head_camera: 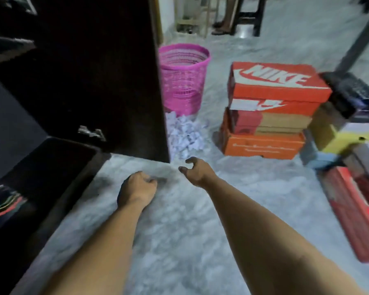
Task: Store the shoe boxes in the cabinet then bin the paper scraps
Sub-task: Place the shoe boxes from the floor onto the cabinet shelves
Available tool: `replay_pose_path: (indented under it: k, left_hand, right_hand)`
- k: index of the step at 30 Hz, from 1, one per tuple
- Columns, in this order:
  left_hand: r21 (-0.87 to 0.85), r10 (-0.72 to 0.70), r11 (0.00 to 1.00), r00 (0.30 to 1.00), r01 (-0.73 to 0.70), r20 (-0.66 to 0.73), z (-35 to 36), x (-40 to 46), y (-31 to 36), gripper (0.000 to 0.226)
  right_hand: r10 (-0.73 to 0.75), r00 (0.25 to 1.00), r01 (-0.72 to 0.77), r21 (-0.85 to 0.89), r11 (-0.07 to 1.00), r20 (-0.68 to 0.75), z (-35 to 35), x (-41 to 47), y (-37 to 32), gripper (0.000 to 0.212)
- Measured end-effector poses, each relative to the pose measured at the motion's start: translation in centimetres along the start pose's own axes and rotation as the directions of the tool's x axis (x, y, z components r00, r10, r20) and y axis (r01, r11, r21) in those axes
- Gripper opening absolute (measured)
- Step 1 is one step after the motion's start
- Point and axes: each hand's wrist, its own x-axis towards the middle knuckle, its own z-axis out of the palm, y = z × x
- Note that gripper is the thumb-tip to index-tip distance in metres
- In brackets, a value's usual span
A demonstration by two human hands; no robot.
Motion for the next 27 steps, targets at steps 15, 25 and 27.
replay_pose_path:
  k: [15,25,27]
  left_hand:
    - [-0.165,0.487,0.860,0.676,-0.483,0.553,27.7,-13.8,32.9,0.045]
    - [-0.477,0.479,0.871,0.428,-0.120,0.766,37.2,-19.8,36.8,0.072]
    - [-0.518,0.496,0.853,0.422,-0.071,0.759,37.6,-19.7,36.0,0.076]
  right_hand:
    - [0.481,0.276,-0.517,0.293,0.804,-0.832,-32.4,-18.6,33.3,0.046]
    - [0.772,0.379,-0.245,0.749,0.616,-0.511,-30.7,-22.9,40.5,0.087]
    - [0.765,0.455,-0.167,0.800,0.576,-0.456,-30.2,-22.9,40.3,0.070]
